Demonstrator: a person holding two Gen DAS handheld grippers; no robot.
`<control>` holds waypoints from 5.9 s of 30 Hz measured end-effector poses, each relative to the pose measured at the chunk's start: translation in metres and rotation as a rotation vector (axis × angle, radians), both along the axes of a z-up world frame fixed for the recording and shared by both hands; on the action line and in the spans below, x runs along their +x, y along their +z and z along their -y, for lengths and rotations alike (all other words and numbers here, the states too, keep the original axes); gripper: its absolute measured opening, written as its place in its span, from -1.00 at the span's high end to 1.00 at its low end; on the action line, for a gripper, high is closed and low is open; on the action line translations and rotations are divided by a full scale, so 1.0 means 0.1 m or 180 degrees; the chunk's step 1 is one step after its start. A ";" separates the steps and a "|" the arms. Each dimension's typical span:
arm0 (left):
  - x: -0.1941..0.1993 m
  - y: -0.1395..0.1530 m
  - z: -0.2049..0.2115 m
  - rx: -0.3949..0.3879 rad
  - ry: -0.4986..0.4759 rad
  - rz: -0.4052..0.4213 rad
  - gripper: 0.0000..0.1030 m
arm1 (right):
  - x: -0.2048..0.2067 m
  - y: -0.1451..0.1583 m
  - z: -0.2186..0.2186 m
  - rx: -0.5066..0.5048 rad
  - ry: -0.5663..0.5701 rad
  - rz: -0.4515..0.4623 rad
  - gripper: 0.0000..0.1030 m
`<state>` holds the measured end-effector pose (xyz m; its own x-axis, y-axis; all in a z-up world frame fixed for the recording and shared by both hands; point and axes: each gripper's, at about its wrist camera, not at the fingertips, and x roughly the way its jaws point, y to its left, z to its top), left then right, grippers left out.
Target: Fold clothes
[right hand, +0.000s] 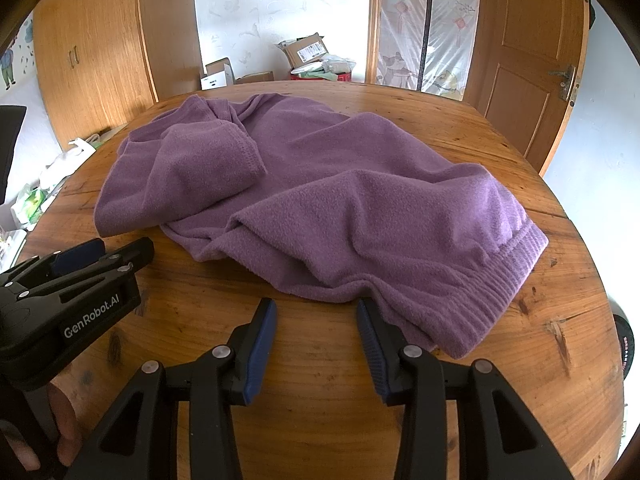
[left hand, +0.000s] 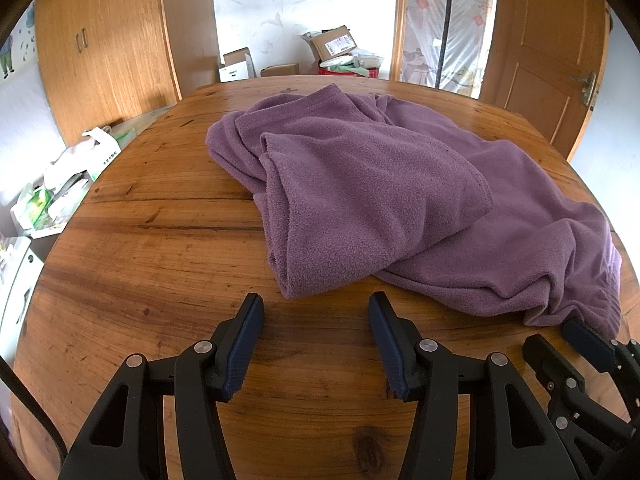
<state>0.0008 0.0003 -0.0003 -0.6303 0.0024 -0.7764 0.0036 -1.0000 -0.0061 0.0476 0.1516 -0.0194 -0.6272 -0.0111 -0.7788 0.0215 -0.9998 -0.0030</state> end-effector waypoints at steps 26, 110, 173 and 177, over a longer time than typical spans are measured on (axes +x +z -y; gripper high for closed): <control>0.00 0.00 0.00 -0.0014 -0.0049 -0.0028 -0.11 | 0.02 0.02 -0.02 0.0002 0.0156 0.0016 0.17; 0.50 0.38 0.44 0.1287 -0.0975 0.0291 -0.10 | 0.71 0.47 0.16 -0.1402 0.1877 0.0136 0.84; 0.34 0.18 -0.46 0.1373 -0.1020 0.0905 0.40 | -1.48 0.17 0.57 -0.1421 0.1823 0.0893 0.83; 0.29 0.19 -0.46 0.1376 -0.0935 0.0944 0.65 | -1.45 0.40 0.40 -0.1567 0.1784 0.0588 0.85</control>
<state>0.0298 0.0465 0.0184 -0.3122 0.4983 -0.8088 -0.2088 -0.8666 -0.4533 -0.0971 0.1116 0.0209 -0.2859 -0.6617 -0.6932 0.4823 -0.7244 0.4926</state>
